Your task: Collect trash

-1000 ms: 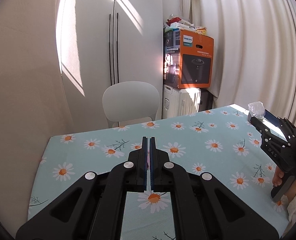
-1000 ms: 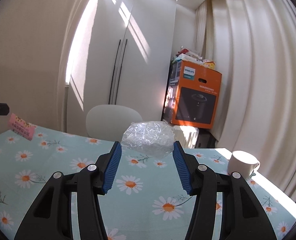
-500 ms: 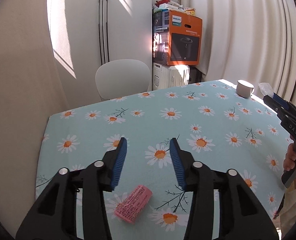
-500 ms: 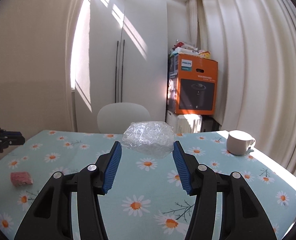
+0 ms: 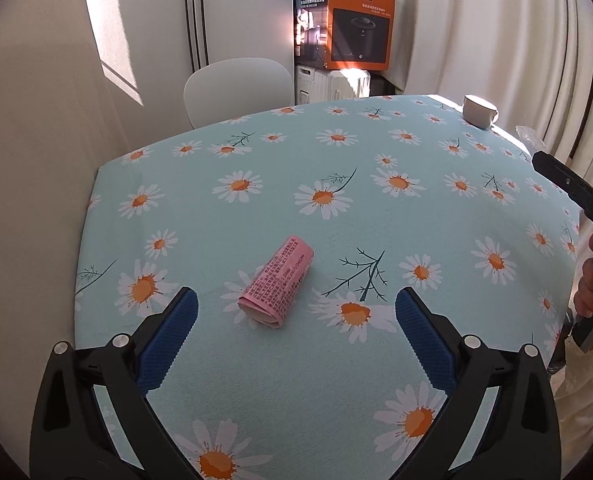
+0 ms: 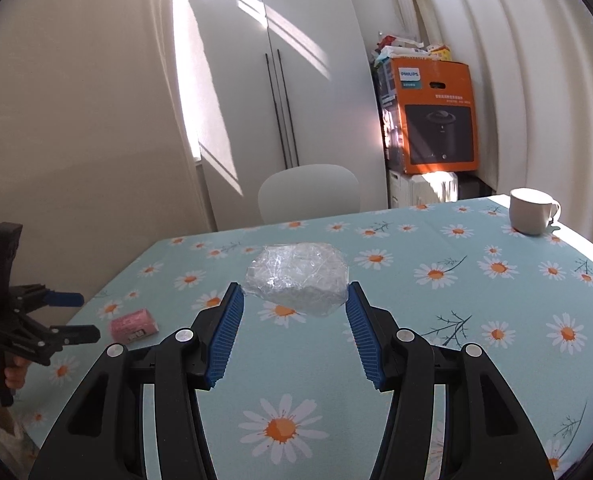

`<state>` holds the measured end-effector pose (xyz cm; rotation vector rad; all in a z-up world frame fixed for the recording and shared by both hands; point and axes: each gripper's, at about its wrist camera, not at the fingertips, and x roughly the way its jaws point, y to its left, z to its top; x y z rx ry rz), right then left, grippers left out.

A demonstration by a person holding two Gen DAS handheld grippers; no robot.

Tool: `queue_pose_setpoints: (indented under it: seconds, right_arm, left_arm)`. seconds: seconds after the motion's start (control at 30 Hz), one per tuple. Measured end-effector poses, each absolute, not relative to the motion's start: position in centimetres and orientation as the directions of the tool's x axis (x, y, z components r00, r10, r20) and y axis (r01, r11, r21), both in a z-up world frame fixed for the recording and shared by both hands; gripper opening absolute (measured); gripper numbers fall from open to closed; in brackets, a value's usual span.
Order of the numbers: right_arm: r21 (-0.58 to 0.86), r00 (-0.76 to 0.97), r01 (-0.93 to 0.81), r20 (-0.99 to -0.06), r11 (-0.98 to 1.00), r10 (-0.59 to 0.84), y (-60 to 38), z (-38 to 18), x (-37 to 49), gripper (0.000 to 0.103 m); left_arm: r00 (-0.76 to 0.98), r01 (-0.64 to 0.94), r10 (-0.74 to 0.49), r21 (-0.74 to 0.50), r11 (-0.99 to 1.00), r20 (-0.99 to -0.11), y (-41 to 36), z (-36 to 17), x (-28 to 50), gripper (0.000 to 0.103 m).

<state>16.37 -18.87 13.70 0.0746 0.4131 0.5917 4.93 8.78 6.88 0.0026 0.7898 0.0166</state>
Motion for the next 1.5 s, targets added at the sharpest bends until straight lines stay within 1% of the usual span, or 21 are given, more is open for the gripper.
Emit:
queue_pose_setpoints:
  seconds: [0.2,0.3,0.33,0.37,0.4,0.43,0.53,0.63,0.8,0.97,1.03,1.13,1.23,1.33,1.43,1.5]
  right_arm:
    - [0.205,0.731,-0.544,-0.36,0.814,0.579,-18.9,12.6,14.0,0.05]
    - [0.201,0.721,-0.551,-0.373,0.81,0.583,-18.8,12.1,13.4,0.05]
    - [0.198,0.713,-0.559,-0.381,0.805,0.588,-18.7,12.0,13.3,0.05]
    - [0.187,0.707,-0.565,-0.391,0.804,0.589,-18.5,11.8,13.2,0.05]
    - [0.17,0.707,-0.566,-0.403,0.807,0.581,-18.3,11.6,13.1,0.05]
    - [0.156,0.705,-0.568,-0.415,0.808,0.576,-18.2,11.4,12.9,0.05]
    - [0.105,0.707,-0.573,-0.437,0.812,0.556,-17.7,10.6,12.3,0.05]
    - [0.068,0.716,-0.568,-0.452,0.821,0.532,-17.3,10.0,12.0,0.05]
    - [0.058,0.72,-0.556,-0.464,0.829,0.515,-17.3,9.3,12.1,0.05]
    - [0.041,0.737,-0.538,-0.462,0.842,0.493,-17.8,9.4,11.9,0.05]
    - [0.038,0.741,-0.534,-0.46,0.845,0.489,-18.2,9.5,11.8,0.05]
    - [0.023,0.761,-0.509,-0.455,0.86,0.463,-19.0,9.8,11.6,0.05]
    - [0.036,0.772,-0.492,-0.445,0.87,0.454,-20.5,10.3,11.5,0.05]
    - [0.031,0.8,-0.45,-0.431,0.892,0.418,-22.3,10.6,11.3,0.05]
    - [0.037,0.814,-0.421,-0.424,0.906,0.396,-24.6,10.9,11.1,0.05]
    - [0.027,0.824,-0.399,-0.427,0.916,0.372,-26.1,10.9,10.9,0.05]
  left_arm:
    - [0.651,-0.017,0.006,-0.007,1.0,-0.759,9.7,4.7,6.7,0.097]
    - [0.647,-0.015,0.011,0.002,1.0,-0.762,10.0,4.1,7.3,0.096]
    - [0.651,-0.018,0.027,0.02,1.0,-0.759,9.9,4.0,7.4,0.086]
    - [0.647,-0.014,0.03,0.027,1.0,-0.762,9.8,3.8,7.6,0.068]
    - [0.636,-0.009,0.026,0.027,1.0,-0.772,9.8,3.6,7.9,0.056]
    - [0.622,-0.015,0.03,0.027,1.0,-0.783,9.8,3.3,8.3,0.037]
    - [0.638,-0.027,0.058,0.053,0.998,-0.768,9.8,3.5,8.3,0.037]
    - [0.645,-0.021,0.027,0.018,1.0,-0.764,9.8,3.7,7.9,0.037]
    - [0.665,0.021,0.022,0.048,0.999,-0.747,8.1,4.2,6.9,0.036]
    - [0.679,0.104,-0.019,0.07,0.992,-0.734,5.1,4.7,6.2,0.036]
    - [0.682,0.142,-0.054,0.06,0.988,-0.729,3.8,5.1,6.0,0.036]
    - [0.692,0.183,-0.065,0.087,0.979,-0.719,1.6,5.6,5.9,0.036]
    - [0.694,0.224,-0.103,0.079,0.971,-0.712,-0.7,6.2,6.0,0.036]
    - [0.701,0.253,-0.11,0.1,0.962,-0.705,-3.2,6.9,6.4,0.036]
    - [0.687,0.304,-0.154,0.088,0.949,-0.711,-5.9,7.5,6.5,0.036]
    - [0.674,0.338,-0.166,0.101,0.936,-0.72,-7.8,7.8,6.4,0.036]
